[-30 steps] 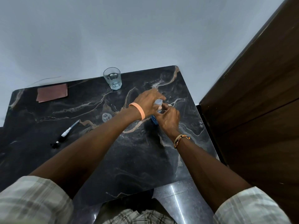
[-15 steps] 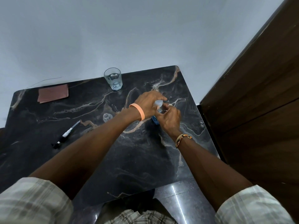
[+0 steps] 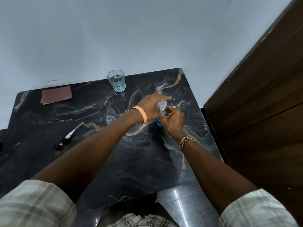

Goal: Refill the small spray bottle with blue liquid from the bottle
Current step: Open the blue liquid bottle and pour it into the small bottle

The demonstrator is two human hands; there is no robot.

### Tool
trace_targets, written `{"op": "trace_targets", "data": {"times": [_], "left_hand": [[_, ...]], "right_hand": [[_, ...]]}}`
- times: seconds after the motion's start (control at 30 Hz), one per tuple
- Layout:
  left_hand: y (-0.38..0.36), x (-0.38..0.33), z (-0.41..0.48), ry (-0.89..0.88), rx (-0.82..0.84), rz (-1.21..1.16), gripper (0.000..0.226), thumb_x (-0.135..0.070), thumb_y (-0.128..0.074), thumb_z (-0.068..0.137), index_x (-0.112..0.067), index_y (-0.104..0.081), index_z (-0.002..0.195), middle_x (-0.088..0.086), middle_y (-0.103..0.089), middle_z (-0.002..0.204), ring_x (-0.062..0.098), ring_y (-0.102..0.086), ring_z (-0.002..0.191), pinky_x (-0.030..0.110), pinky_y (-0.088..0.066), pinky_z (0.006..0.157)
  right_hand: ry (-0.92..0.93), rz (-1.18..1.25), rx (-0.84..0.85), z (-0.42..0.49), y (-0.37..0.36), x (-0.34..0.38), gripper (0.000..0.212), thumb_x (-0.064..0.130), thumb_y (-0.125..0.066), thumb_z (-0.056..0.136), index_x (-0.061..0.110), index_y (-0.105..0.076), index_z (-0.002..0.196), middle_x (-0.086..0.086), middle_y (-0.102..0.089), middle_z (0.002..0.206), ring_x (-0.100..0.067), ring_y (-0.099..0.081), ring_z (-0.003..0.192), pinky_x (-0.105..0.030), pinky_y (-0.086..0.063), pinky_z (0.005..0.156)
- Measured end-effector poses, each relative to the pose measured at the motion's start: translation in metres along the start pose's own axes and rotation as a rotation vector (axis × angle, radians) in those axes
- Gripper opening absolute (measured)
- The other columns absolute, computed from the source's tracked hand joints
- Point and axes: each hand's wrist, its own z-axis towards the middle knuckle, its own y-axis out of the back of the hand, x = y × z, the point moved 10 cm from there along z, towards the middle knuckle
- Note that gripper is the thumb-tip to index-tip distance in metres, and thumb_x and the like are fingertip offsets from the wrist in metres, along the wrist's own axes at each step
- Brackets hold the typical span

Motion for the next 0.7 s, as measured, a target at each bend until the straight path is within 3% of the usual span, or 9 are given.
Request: {"op": "trace_targets", "data": {"times": [0.07, 0.2, 0.27, 0.33, 0.47, 0.6, 0.7], "left_hand": [[0.005, 0.002, 0.001, 0.030, -0.033, 0.049, 0.048, -0.010, -0.068, 0.083, -0.023, -0.058, 0.128, 0.006, -0.057, 0.132, 0.026, -0.052, 0.123, 0.041, -0.043, 0.105], [0.003, -0.003, -0.001, -0.005, -0.015, 0.032, 0.063, -0.010, -0.071, 0.080, -0.021, -0.048, 0.138, 0.006, -0.047, 0.144, 0.023, -0.040, 0.135, 0.041, -0.032, 0.114], [0.004, -0.004, 0.000, -0.008, -0.028, 0.023, 0.050, -0.004, -0.065, 0.084, -0.020, -0.057, 0.130, 0.007, -0.054, 0.136, 0.024, -0.047, 0.129, 0.040, -0.039, 0.110], [0.006, -0.003, 0.001, 0.019, -0.046, 0.057, 0.041, -0.010, -0.066, 0.085, -0.019, -0.061, 0.125, 0.008, -0.058, 0.129, 0.026, -0.052, 0.122, 0.039, -0.044, 0.104], [0.004, -0.007, -0.002, -0.011, -0.019, 0.048, 0.063, -0.014, -0.072, 0.080, -0.020, -0.048, 0.138, 0.007, -0.045, 0.142, 0.025, -0.041, 0.132, 0.040, -0.037, 0.110], [0.003, -0.007, 0.000, -0.024, -0.028, 0.093, 0.043, -0.011, -0.067, 0.085, -0.019, -0.060, 0.127, 0.007, -0.056, 0.132, 0.025, -0.050, 0.125, 0.041, -0.042, 0.107], [0.006, -0.003, -0.001, 0.013, -0.049, 0.072, 0.052, -0.018, -0.072, 0.082, -0.020, -0.055, 0.131, 0.006, -0.050, 0.137, 0.026, -0.047, 0.126, 0.040, -0.042, 0.106]], "right_hand": [[-0.004, 0.006, 0.009, 0.000, -0.001, 0.000, 0.047, 0.062, -0.067, 0.076, 0.024, -0.074, 0.102, 0.006, -0.071, 0.077, -0.011, -0.067, 0.072, -0.041, -0.060, 0.067], [0.007, 0.011, 0.012, -0.001, -0.001, 0.001, 0.045, 0.059, -0.067, 0.076, 0.023, -0.074, 0.101, 0.003, -0.075, 0.084, -0.014, -0.070, 0.077, -0.041, -0.060, 0.070], [-0.006, 0.011, 0.009, 0.000, 0.000, 0.000, 0.044, 0.060, -0.068, 0.077, 0.023, -0.074, 0.100, 0.002, -0.073, 0.081, -0.013, -0.069, 0.075, -0.042, -0.060, 0.067], [-0.003, 0.002, 0.018, 0.000, -0.001, 0.001, 0.048, 0.061, -0.067, 0.078, 0.021, -0.074, 0.103, 0.001, -0.073, 0.082, -0.015, -0.068, 0.075, -0.042, -0.060, 0.067], [0.013, -0.006, 0.016, -0.001, 0.000, 0.003, 0.052, 0.060, -0.060, 0.076, 0.020, -0.074, 0.106, -0.001, -0.075, 0.088, -0.017, -0.070, 0.076, -0.042, -0.060, 0.068], [-0.009, 0.000, 0.000, 0.000, 0.000, 0.001, 0.053, 0.065, -0.064, 0.077, 0.020, -0.074, 0.105, 0.001, -0.074, 0.084, -0.012, -0.068, 0.074, -0.040, -0.060, 0.066], [-0.002, 0.002, 0.011, 0.000, -0.001, 0.000, 0.048, 0.058, -0.069, 0.076, 0.020, -0.074, 0.107, 0.000, -0.075, 0.090, -0.015, -0.070, 0.078, -0.042, -0.061, 0.068]]}}
